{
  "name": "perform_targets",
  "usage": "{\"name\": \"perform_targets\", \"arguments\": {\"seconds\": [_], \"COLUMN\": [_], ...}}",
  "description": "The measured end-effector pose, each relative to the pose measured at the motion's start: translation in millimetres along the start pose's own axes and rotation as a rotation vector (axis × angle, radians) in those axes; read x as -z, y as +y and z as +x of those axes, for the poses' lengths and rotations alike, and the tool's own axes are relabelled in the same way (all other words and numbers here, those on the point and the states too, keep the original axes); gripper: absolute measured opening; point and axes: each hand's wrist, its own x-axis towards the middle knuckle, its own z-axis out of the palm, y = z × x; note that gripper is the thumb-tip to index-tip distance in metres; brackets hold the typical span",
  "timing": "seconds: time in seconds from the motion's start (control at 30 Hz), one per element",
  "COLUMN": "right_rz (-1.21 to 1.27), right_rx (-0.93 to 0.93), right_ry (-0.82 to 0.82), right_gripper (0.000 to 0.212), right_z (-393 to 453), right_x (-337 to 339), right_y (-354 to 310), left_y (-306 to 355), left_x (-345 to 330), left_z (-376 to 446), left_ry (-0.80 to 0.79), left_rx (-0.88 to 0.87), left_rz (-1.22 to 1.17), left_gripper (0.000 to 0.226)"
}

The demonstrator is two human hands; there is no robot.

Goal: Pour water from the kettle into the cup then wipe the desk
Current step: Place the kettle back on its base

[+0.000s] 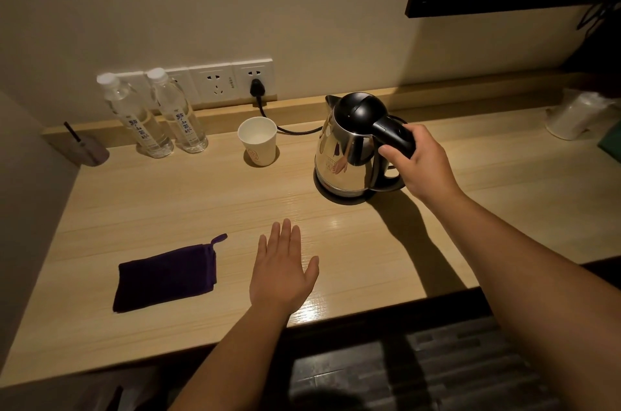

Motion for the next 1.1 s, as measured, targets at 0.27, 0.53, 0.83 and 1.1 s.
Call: {"name": "perform_targets", "arguments": {"seconds": [0.27,0.53,0.83,1.1], "right_rz": [-0.019,-0.039,-0.054,-0.378], "right_rx": [0.008,0.024,0.034,0.185], "right_ry": [-0.014,-0.007,-0.035,0.013], "right_gripper": [0.049,0.053,0.057,0.075], "right_z": [1,2,5,-10], "right_x": [2,2,4,8], "right_y": [-1,0,2,-1], "left_y": [1,1,0,0], "left_x": [1,0,-1,4], "left_z": [0,-1,-1,-1], "left_ry": [-0.005,0.001,-0.004,-0.074], "left_rx": [0.0,0.001,0.002,-0.005], "left_rz": [0.012,-0.005,0.006,0.028], "left_gripper": [0.075,0.075,0.075,0.075]}}
